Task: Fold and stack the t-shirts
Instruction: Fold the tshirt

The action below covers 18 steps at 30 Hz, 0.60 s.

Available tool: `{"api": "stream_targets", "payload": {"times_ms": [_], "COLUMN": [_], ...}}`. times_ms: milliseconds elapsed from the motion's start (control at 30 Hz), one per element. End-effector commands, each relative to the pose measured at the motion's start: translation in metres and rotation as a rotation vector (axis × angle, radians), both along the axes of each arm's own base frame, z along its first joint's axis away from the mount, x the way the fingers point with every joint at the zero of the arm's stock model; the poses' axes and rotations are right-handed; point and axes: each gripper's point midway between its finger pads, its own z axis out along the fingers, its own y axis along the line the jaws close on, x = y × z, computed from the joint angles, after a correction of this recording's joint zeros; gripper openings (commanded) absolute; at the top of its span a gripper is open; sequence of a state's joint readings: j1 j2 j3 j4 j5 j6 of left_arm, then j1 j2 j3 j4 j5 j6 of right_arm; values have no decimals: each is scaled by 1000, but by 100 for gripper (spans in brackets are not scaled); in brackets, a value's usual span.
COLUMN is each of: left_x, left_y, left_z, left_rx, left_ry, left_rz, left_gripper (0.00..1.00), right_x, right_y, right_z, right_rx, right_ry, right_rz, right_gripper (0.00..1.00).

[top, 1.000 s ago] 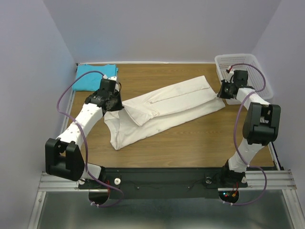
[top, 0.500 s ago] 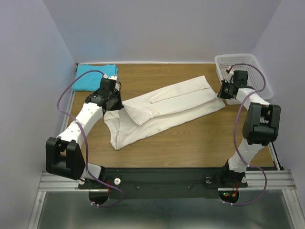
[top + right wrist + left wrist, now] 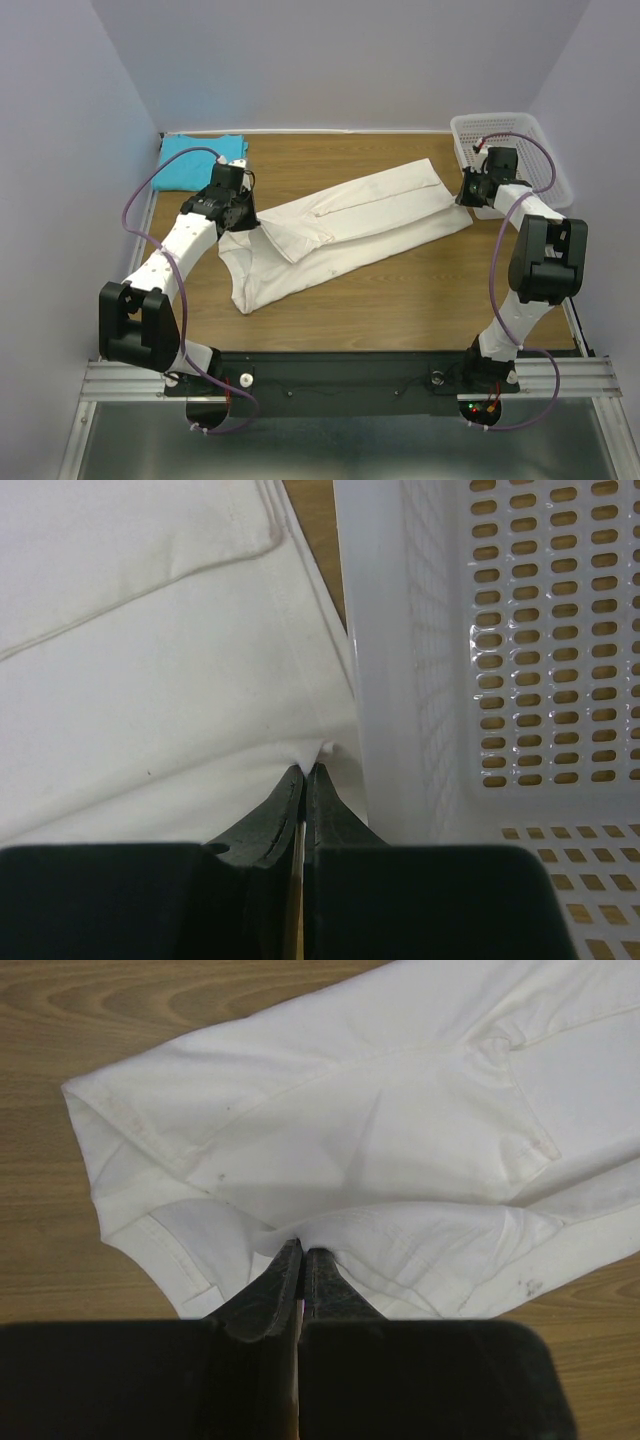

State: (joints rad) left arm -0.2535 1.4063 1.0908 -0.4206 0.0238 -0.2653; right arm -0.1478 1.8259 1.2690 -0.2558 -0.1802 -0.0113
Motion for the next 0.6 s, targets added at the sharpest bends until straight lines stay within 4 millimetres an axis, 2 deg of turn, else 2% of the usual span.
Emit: {"api": "stream_targets", "payload": {"times_ms": [0, 567], "left_x": [17, 31], "left_y": [1, -5], "left_z": [26, 35], "left_rx": [5, -14], "left_ry": [-89, -110], "left_rz": [-1, -15], "left_gripper": [0, 0], "right_x": [28, 27], "right_y": [-6, -7], "right_z": [30, 29], "right_rx": [-48, -58], "right_ry": [-115, -114], "right_rz": [-1, -6], "right_gripper": [4, 4]}}
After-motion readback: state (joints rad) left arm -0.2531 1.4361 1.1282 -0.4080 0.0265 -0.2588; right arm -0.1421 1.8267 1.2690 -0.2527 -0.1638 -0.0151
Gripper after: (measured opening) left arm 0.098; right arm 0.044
